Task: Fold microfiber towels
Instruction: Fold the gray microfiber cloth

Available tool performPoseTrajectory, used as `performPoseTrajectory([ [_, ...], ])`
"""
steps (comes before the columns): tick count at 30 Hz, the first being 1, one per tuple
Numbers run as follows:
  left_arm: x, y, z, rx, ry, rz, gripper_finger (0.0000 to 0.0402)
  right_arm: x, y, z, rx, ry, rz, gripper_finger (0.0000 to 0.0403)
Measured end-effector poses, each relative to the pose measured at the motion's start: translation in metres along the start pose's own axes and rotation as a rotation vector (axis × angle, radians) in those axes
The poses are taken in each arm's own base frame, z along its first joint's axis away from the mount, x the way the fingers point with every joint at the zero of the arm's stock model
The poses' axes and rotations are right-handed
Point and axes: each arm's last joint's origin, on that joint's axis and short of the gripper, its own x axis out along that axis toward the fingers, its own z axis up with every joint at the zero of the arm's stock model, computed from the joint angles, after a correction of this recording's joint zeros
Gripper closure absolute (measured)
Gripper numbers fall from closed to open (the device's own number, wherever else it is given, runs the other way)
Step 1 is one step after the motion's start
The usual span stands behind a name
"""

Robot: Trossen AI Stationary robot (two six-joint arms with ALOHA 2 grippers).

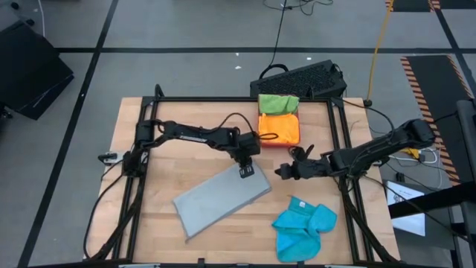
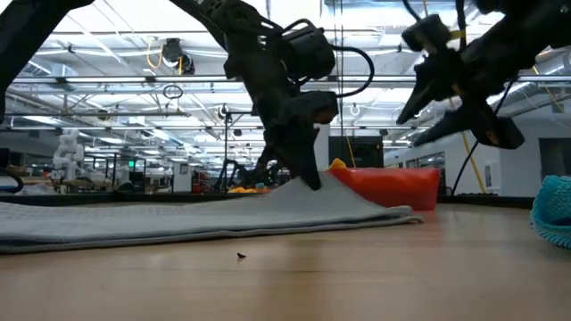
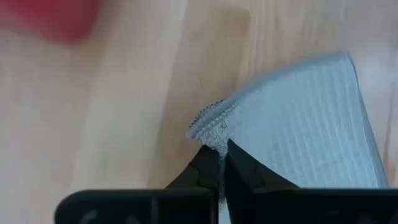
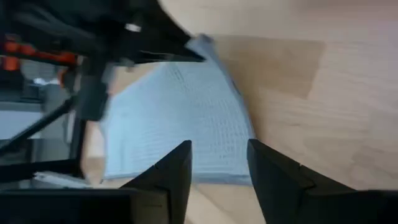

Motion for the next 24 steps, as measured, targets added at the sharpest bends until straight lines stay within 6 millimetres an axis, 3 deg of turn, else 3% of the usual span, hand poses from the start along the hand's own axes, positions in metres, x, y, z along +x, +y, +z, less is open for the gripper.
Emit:
performPoseTrajectory([
  [6,-0.008,-0.004,0.0,-0.009,-0.003,-0.02,0.0396,0.024,-0.011,-0.009,0.036,0.012,-0.103,0.0171],
  [12,-0.016,-0.007,0.002,0.0,-0.018,-0.023,0.0395,0.054,-0.012,-0.021,0.051,0.099,-0.056,0.0107],
  [17,-0.024,-0.009,0.003,0.004,-0.029,-0.019,0.0398,0.068,-0.016,-0.028,0.106,0.163,-0.056,0.0102],
  [24,-0.027,-0.009,0.005,0.005,-0.043,-0.016,0.0392,0.069,-0.016,-0.028,0.067,0.16,-0.042,0.0119],
])
